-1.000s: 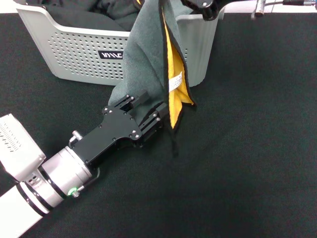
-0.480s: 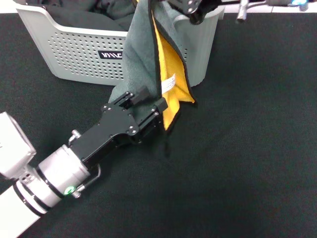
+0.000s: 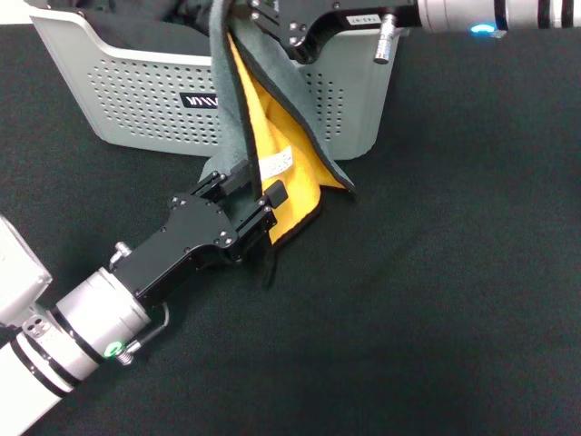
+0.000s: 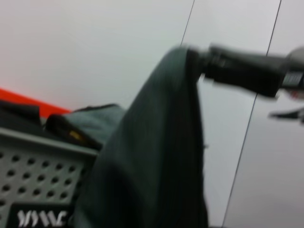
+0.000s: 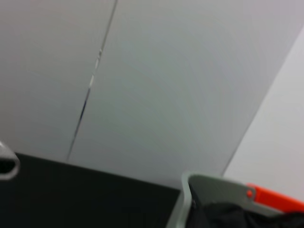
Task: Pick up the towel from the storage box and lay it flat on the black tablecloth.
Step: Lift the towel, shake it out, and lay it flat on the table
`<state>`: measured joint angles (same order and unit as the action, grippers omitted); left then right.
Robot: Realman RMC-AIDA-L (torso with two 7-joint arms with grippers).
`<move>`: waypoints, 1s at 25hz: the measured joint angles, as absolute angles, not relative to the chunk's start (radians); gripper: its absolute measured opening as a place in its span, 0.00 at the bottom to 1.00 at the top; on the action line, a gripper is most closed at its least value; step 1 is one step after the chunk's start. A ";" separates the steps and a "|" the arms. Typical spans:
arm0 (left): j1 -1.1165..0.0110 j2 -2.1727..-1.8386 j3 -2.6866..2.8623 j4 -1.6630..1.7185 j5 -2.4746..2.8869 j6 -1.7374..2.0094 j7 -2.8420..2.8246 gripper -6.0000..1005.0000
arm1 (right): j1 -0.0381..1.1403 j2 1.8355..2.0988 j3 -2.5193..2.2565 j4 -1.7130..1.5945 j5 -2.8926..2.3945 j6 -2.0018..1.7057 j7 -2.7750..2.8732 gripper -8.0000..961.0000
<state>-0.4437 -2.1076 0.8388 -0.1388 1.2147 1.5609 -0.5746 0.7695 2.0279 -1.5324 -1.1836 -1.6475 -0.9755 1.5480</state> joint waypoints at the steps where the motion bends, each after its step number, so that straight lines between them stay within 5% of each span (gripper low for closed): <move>1: -0.445 -2.108 0.837 -0.139 1.214 1.547 -0.574 0.51 | 0.770 2.028 -1.536 -1.188 -1.646 -0.976 1.547 0.02; 25: -0.439 -2.109 0.792 -0.133 1.213 1.393 -0.581 0.49 | 0.639 2.026 -1.533 -1.349 -1.630 -0.947 1.455 0.02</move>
<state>-0.4392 -2.1092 0.7919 -0.1334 1.2126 1.3934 -0.5812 0.6393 2.0256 -1.5335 -1.3493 -1.6303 -0.9465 1.4546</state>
